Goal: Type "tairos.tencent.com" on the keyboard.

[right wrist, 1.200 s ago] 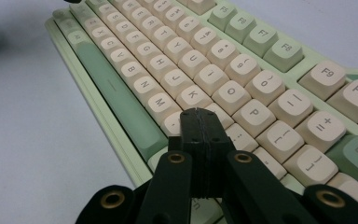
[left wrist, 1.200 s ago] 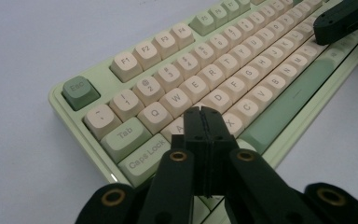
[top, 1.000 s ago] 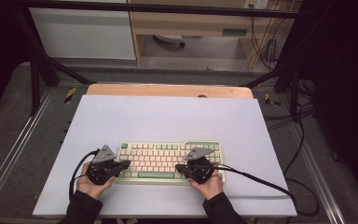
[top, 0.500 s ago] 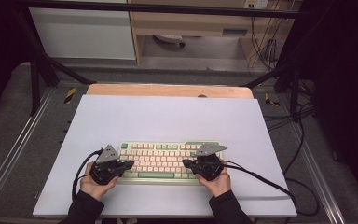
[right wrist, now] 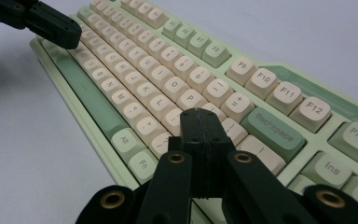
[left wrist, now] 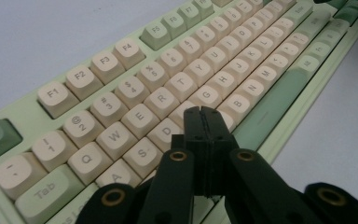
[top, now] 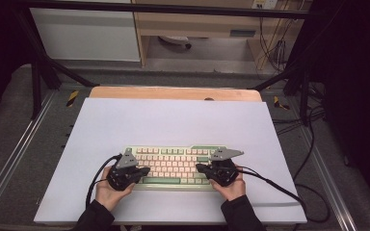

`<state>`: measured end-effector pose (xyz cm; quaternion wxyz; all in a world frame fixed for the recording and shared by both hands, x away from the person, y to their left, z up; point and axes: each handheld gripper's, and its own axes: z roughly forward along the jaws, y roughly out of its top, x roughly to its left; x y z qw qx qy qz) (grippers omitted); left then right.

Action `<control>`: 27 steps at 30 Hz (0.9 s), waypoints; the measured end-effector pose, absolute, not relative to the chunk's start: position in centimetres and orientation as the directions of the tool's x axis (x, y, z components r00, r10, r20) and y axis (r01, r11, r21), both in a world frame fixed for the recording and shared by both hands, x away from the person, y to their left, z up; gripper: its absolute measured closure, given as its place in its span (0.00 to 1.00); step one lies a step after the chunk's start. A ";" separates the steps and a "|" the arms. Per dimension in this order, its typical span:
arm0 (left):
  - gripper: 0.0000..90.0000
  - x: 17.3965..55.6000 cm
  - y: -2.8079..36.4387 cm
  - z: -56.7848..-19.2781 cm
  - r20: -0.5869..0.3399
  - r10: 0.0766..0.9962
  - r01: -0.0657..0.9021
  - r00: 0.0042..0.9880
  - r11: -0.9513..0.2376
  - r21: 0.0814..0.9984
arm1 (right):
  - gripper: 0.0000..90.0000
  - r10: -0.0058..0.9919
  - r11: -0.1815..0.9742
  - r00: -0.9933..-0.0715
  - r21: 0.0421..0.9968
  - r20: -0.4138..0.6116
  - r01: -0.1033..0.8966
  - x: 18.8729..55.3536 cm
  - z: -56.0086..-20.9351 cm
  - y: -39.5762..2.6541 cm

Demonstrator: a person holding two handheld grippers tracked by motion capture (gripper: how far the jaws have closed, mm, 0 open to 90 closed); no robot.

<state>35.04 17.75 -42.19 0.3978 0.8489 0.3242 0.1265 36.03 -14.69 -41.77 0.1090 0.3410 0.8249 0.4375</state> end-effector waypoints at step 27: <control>1.00 34.9 17.6 -42.2 -0.032 0.646 0.439 0.763 -0.480 0.759 | 1.00 0.653 0.377 -0.747 0.803 0.123 0.461 36.0 -41.6 -14.7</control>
